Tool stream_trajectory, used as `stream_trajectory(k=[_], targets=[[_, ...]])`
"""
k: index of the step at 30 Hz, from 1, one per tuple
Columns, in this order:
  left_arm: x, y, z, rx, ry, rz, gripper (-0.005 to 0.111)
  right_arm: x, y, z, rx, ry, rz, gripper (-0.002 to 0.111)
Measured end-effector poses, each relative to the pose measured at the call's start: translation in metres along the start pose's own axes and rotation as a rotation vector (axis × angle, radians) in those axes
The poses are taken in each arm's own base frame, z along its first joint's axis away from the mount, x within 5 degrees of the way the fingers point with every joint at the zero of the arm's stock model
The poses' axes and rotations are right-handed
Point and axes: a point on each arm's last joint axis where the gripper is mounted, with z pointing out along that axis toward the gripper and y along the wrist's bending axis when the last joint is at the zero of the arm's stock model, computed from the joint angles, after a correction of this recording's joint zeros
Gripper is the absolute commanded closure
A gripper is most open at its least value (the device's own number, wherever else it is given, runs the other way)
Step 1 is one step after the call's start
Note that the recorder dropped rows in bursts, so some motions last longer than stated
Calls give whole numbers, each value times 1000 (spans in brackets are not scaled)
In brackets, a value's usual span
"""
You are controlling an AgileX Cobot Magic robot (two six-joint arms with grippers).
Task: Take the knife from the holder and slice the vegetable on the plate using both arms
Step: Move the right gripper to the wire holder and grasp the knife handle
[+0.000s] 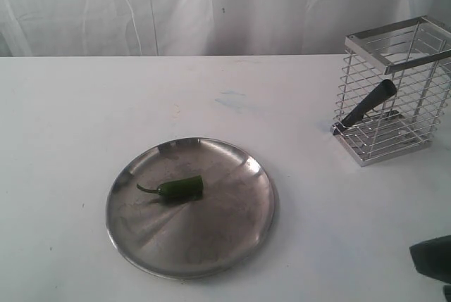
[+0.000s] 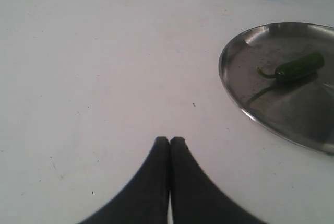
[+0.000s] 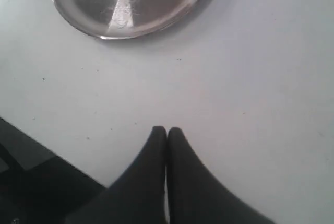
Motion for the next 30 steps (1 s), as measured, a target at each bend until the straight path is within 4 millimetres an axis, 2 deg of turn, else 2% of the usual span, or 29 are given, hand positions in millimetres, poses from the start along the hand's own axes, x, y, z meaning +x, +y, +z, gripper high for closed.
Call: stream_trajectory(k=[4,7,10,11,13,15,18,30], targets=[[0,0,0,0,0,0,107,-21,-9,14,43,-67,11,108],[0,0,0,0,0,0,107,-59,-28,17,206,-78,27,108],[0,0,0,0,0,0,107,-98,-47,34,328,-2,17,108],[0,0,0,0,0,0,107,-109,-51,40,342,12,11,105],[0,0,0,0,0,0,107,-122,-54,46,346,14,8,89],[0,0,0,0,0,0,107,-131,-56,50,347,-15,3,67],[0,0,0,0,0,0,107,-139,-57,52,348,-67,-2,52],[0,0,0,0,0,0,107,-150,-80,75,500,-84,-2,51]])
